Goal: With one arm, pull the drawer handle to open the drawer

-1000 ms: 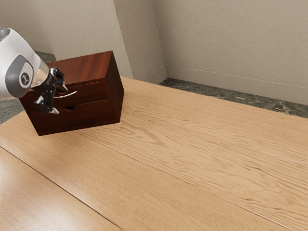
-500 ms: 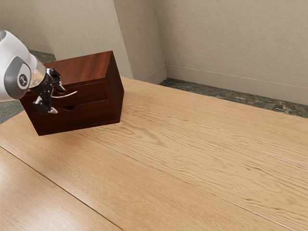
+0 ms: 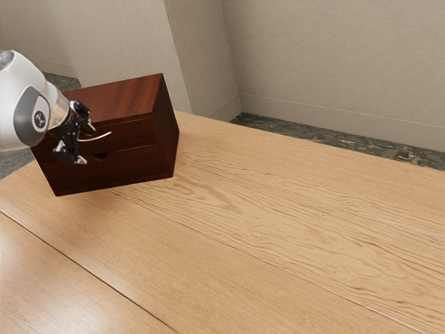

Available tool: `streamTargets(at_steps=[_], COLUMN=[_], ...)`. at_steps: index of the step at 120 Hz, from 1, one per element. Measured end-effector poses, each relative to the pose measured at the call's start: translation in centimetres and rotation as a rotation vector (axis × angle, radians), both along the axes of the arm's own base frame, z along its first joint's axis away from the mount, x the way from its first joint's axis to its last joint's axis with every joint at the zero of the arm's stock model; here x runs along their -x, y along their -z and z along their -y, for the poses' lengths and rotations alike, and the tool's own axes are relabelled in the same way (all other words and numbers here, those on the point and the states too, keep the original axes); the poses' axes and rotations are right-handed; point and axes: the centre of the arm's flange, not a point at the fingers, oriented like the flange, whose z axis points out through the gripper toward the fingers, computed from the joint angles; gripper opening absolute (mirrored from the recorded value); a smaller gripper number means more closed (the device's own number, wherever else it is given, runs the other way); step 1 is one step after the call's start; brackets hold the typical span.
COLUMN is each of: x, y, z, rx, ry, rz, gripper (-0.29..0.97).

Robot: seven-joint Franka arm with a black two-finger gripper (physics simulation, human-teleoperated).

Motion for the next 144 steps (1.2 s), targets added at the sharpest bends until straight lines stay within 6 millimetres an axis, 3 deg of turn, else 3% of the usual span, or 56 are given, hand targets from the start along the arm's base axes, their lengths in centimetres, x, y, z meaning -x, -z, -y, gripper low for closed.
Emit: streamTargets(at_steps=[102,118,144], x=[-0.9,-0.8,-0.4], y=[3.1,2.7,1.2], z=[-1.7,-1.7,-1.2], rx=[0.035,0.036,0.053], ry=[-0.03,-0.03,-0.026], rz=[-0.01,-0.006,-0.022], gripper=[0.67,0.57,0.27])
